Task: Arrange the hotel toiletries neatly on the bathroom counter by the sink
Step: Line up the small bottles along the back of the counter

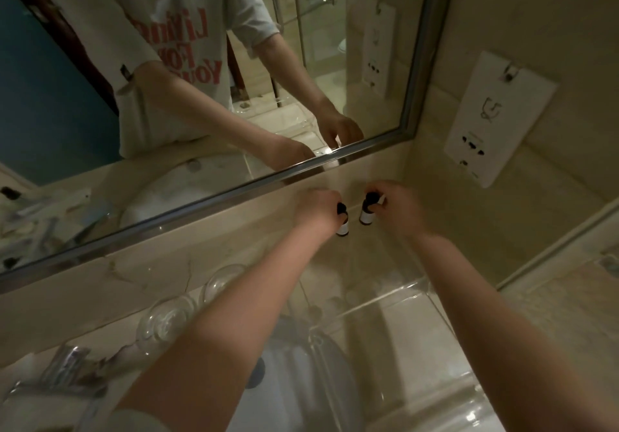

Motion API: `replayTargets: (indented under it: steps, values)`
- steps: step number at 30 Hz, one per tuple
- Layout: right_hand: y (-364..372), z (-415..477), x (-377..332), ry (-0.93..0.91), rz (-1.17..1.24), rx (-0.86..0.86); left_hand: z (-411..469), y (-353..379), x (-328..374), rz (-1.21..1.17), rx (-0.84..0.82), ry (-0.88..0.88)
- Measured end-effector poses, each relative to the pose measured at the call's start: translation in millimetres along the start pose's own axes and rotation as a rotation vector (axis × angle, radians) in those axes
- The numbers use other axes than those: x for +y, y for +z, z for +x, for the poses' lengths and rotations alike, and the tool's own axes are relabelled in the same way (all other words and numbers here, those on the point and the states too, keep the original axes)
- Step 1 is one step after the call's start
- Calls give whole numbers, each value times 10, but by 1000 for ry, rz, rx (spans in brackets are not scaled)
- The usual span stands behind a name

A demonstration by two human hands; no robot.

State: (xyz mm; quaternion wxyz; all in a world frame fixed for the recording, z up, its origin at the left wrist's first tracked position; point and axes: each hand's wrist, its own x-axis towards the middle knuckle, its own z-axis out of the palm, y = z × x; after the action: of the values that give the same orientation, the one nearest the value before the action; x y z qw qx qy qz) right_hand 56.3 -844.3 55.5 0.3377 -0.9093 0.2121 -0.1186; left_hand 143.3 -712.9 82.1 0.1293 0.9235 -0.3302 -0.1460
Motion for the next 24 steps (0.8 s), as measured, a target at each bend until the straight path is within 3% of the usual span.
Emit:
replayTargets:
  steps: [24]
  values:
    - [-42,77,83,-2,-56,8,101,64,169,-124,81,78]
